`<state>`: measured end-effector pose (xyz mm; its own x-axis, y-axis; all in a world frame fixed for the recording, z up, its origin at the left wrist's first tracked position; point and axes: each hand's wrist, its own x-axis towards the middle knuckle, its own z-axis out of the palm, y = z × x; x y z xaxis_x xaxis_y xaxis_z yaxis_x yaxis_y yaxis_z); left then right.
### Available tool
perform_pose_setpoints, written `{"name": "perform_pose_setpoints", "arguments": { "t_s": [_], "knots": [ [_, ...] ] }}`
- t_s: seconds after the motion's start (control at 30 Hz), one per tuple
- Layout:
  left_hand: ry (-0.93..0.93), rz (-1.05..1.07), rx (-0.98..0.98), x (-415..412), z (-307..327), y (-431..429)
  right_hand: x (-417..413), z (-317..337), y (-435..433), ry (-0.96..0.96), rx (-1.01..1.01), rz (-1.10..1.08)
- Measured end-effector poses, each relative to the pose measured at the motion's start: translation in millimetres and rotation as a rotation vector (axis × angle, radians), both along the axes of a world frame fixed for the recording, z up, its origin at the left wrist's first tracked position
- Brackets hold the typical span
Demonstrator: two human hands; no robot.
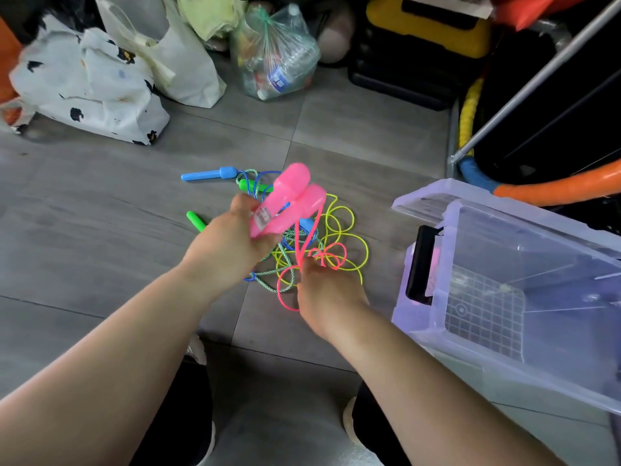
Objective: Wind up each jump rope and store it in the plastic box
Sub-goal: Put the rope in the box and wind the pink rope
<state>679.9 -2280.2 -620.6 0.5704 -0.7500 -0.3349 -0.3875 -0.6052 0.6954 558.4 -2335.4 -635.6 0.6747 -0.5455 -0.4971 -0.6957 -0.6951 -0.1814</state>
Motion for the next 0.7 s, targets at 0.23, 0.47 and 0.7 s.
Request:
{"name": "perform_pose_setpoints", "arguments": {
  "t_s": [0.23, 0.47, 0.7],
  "knots": [
    [-0.261, -0.585, 0.391, -12, -6, 11, -13, 34, 2, -0.072, 0.062, 0.255],
    [0.08, -0.8, 0.263, -7, -8, 16, -21, 39, -26, -0.287, 0.386, 0.067],
    [0.61, -0.748, 0.081, 1, 10, 23, -31, 39, -45, -0.534, 0.954, -0.299]
  ]
}}
